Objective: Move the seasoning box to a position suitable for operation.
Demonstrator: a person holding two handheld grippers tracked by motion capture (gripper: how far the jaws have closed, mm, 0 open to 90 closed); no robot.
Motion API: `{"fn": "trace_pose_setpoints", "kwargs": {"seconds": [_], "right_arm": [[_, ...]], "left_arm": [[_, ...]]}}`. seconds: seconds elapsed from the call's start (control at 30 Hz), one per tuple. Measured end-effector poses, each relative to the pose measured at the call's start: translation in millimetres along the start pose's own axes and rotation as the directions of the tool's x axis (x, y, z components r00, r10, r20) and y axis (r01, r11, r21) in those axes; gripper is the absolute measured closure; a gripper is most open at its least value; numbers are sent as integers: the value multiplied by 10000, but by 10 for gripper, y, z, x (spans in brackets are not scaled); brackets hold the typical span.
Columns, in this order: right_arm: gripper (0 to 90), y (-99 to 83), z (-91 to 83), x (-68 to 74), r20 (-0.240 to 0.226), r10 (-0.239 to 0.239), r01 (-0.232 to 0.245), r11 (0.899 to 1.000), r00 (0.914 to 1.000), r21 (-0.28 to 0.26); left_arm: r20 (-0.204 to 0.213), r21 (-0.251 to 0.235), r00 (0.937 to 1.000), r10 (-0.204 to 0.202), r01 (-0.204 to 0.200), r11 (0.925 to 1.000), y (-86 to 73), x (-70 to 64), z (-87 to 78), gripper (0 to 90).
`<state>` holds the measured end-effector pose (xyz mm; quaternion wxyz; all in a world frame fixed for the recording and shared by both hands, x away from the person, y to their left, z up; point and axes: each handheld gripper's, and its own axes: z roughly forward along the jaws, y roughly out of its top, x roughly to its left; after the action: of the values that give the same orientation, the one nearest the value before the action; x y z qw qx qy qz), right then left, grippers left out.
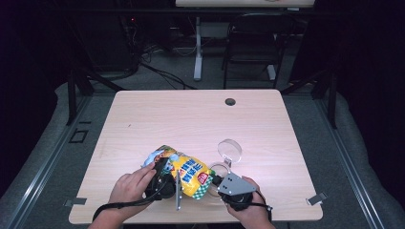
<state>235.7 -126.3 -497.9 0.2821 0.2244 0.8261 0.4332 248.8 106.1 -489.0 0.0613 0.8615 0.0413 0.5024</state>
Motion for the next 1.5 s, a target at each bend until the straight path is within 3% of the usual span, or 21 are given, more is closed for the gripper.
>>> {"fn": "trace_pose_setpoints", "kwargs": {"seconds": [0.43,1.03,1.5], "right_arm": [[900,3,7,-4,-83,-15,14,10000,10000,-79],[900,-38,13,-70,-378,449,-455,9989,9983,-140],[900,-58,32,-61,-426,509,-512,9987,9978,-40]], "left_arm": [[-210,145,9988,441,-438,9989,28,49,-48,670],[-344,318,9938,1055,-1044,9940,97,89,-60,671],[-598,454,9846,1640,-1614,9858,128,89,-74,672]]}}
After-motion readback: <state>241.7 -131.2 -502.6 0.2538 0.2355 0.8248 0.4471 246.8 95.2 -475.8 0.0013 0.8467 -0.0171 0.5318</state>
